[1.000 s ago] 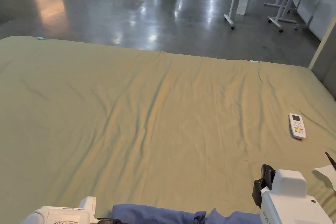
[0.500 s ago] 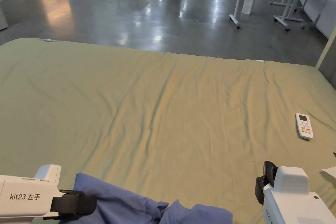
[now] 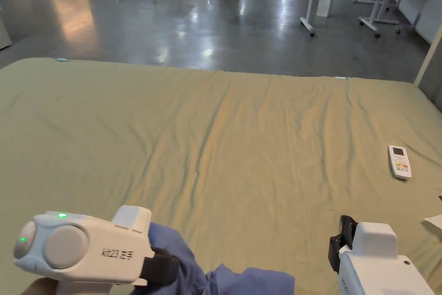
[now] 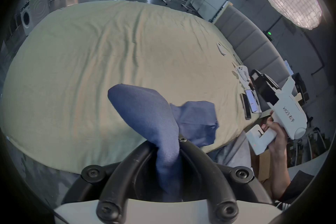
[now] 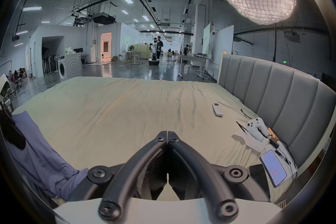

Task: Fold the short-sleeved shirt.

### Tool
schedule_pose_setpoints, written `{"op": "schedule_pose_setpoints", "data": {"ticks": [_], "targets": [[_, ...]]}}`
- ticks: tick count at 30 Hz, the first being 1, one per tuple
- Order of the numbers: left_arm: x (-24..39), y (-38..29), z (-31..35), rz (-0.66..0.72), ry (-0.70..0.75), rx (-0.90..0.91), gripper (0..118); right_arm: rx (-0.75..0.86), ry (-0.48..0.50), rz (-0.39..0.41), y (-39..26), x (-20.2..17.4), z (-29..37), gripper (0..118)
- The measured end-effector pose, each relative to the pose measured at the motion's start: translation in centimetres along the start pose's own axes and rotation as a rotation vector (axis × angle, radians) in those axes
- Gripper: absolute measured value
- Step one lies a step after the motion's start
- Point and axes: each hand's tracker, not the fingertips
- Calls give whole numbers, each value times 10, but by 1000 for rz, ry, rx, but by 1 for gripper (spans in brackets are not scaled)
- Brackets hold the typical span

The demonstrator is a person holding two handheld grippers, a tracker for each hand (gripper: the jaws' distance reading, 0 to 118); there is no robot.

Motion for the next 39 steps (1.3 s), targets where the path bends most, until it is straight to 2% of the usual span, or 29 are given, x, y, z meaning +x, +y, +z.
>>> {"op": "schedule_pose_setpoints", "data": {"ticks": [8, 14, 20, 22, 23, 24, 25, 26, 31, 32, 34, 35, 39], "targets": [[63, 4, -91, 46, -72, -107, 12, -5, -26, -23, -6, 15, 5, 0], [84, 2, -172, 88, -30, -202, 12, -11, -53, -34, -12, 29, 9, 0], [82, -1, -189, 101, -29, -214, 16, -21, -77, -33, -13, 39, 14, 0], [78, 5, -182, 119, -82, -213, 30, -22, -80, -33, -14, 40, 14, 0], [80, 1, -172, 125, -120, -206, 41, -22, -83, -34, -14, 40, 14, 0], [79, 3, -167, 123, -143, -193, 57, -23, -83, -35, -13, 41, 15, 0], [78, 5, -159, 111, -159, -182, 65, -22, -82, -37, -12, 41, 15, 0], [77, 8, -151, 95, -185, -163, 66, -20, -83, -36, -12, 41, 15, 0], [71, 13, -115, 111, -261, -61, 65, -15, -82, -33, -9, 40, 16, 0], [72, 12, -115, 103, -250, -44, 61, -13, -82, -33, -8, 40, 16, 0], [74, 10, -123, 74, -202, -34, 27, -13, -82, -35, -7, 40, 16, 0], [78, 10, -129, 68, -194, -34, 17, -13, -81, -36, -8, 40, 16, 0], [89, 2, -165, 75, -214, -82, 17, -15, -79, -36, -9, 39, 16, 0]]}}
